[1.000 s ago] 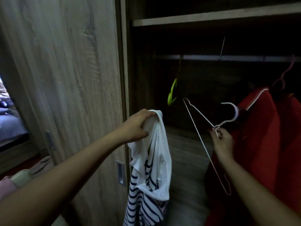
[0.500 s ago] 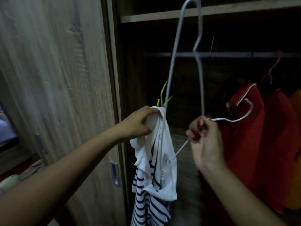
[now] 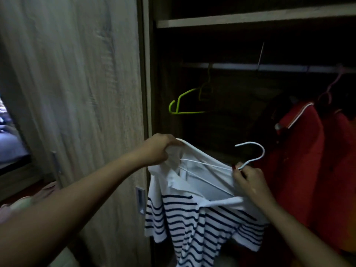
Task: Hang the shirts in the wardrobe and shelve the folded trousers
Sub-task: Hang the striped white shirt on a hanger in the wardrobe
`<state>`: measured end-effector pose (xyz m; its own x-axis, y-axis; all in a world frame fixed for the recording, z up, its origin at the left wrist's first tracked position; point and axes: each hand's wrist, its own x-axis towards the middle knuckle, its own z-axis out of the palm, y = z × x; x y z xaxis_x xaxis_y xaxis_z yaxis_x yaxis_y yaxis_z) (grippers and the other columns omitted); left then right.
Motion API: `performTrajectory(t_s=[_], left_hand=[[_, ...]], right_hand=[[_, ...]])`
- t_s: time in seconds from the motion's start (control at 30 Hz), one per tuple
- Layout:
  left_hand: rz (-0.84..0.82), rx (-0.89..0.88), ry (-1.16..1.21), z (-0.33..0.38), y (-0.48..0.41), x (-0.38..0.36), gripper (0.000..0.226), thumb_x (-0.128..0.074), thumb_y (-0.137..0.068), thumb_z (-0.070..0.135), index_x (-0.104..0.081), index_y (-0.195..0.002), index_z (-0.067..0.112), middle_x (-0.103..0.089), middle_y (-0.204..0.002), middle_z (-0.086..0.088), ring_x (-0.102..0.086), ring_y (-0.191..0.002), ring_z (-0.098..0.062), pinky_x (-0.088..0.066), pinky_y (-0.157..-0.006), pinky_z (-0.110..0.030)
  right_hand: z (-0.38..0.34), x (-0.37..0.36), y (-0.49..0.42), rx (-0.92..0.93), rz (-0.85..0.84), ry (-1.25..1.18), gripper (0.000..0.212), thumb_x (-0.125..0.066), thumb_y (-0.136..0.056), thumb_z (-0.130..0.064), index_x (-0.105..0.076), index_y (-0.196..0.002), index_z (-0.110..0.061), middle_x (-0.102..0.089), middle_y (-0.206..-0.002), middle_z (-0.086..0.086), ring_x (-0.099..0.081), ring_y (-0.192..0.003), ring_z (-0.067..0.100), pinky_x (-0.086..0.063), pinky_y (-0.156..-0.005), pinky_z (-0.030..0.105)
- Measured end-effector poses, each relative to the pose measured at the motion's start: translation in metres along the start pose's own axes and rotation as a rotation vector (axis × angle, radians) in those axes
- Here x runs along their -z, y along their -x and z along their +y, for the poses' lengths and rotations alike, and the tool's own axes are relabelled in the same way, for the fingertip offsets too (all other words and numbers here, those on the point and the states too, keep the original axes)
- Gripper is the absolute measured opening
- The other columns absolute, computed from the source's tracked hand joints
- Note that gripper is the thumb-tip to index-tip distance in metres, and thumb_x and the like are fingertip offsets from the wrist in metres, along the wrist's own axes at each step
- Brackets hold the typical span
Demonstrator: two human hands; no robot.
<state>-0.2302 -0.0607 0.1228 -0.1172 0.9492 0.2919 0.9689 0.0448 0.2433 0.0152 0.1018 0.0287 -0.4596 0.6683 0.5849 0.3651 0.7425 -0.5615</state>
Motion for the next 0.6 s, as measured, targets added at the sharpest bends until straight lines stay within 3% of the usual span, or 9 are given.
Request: performTrajectory(t_s=[0.1,0.2,0.27,0.33,0.4,0.47,0.53,0.6], left_hand=[[-0.007,0.0,-0.014,0.006,-0.002,-0.01,0.065,-0.05,-0.076,-0.005,-0.053,-0.132,0.027,-0.054,-0.132,0.0,-0.052,-0.12,-0.018,-0.05,-0.092,-0.033],[-0.043,-0.029,0.097,0.021,-0.004,-0.013,0.061,-0.051,-0.077,-0.006,-0.054,-0.132,0.02,-0.053,-0.136,-0.001,-0.05,-0.123,-0.016,-0.046,-0.092,-0.022],[-0.074,-0.06,0.161,0.027,-0.003,-0.012,0.061,-0.051,-0.077,-0.006,-0.055,-0.132,0.019,-0.054,-0.135,0.001,-0.052,-0.121,-0.013,-0.047,-0.089,-0.019],[-0.148,-0.08,0.254,0.022,0.002,-0.012,0.058,-0.055,-0.077,-0.004,-0.057,-0.129,0.023,-0.058,-0.128,0.005,-0.059,-0.107,-0.005,-0.048,-0.075,-0.013],[-0.235,-0.077,0.451,0.013,0.008,-0.012,0.051,-0.059,-0.08,0.003,-0.056,-0.125,0.025,-0.059,-0.124,0.009,-0.062,-0.085,0.0,-0.048,-0.062,-0.014],[-0.159,-0.07,0.568,0.007,0.01,-0.008,0.043,-0.061,-0.083,0.013,-0.054,-0.124,0.023,-0.061,-0.12,0.007,-0.065,-0.085,-0.006,-0.054,-0.067,-0.023],[0.026,-0.098,0.368,-0.005,0.004,-0.008,0.035,-0.06,-0.087,0.024,-0.056,-0.122,0.021,-0.065,-0.113,0.003,-0.061,-0.097,-0.006,-0.053,-0.085,-0.027],[0.102,-0.121,-0.001,-0.011,-0.002,-0.012,0.04,-0.045,-0.09,0.051,-0.056,-0.12,0.027,-0.063,-0.112,0.006,-0.053,-0.101,-0.005,-0.048,-0.088,-0.031]], right_hand=[[-0.009,0.006,-0.006,0.018,-0.004,0.048,0.035,-0.045,-0.082,-0.034,-0.047,-0.057,-0.011,-0.047,-0.049,0.007,-0.051,-0.049,0.025,-0.039,-0.053,0.041],[-0.033,0.003,-0.014,0.077,0.043,-0.039,0.029,-0.048,-0.081,-0.032,-0.055,-0.06,-0.014,-0.054,-0.051,0.004,-0.055,-0.051,0.017,-0.039,-0.054,0.027],[-0.038,-0.009,-0.016,0.093,-0.003,0.009,0.032,-0.048,-0.082,-0.035,-0.061,-0.064,-0.011,-0.059,-0.055,0.005,-0.057,-0.055,0.018,-0.041,-0.057,0.031],[-0.031,-0.017,-0.014,0.103,-0.107,0.039,0.037,-0.048,-0.082,-0.037,-0.063,-0.065,-0.008,-0.062,-0.057,0.01,-0.058,-0.054,0.016,-0.041,-0.056,0.033],[-0.026,-0.009,-0.022,0.085,-0.082,-0.044,0.029,-0.051,-0.083,-0.031,-0.06,-0.06,-0.015,-0.059,-0.053,0.005,-0.057,-0.056,0.01,-0.04,-0.056,0.029],[-0.031,0.003,-0.035,0.124,-0.052,-0.102,0.029,-0.056,-0.088,-0.021,-0.055,-0.06,-0.025,-0.054,-0.052,-0.003,-0.053,-0.054,0.006,-0.037,-0.054,0.022],[-0.038,0.01,-0.046,0.169,-0.139,-0.11,0.032,-0.059,-0.09,-0.015,-0.057,-0.06,-0.028,-0.055,-0.051,-0.006,-0.051,-0.052,0.004,-0.037,-0.055,0.023],[-0.047,0.012,-0.054,0.199,-0.206,-0.162,0.03,-0.059,-0.09,-0.02,-0.061,-0.061,-0.026,-0.057,-0.051,-0.007,-0.052,-0.05,0.002,-0.04,-0.055,0.023]])
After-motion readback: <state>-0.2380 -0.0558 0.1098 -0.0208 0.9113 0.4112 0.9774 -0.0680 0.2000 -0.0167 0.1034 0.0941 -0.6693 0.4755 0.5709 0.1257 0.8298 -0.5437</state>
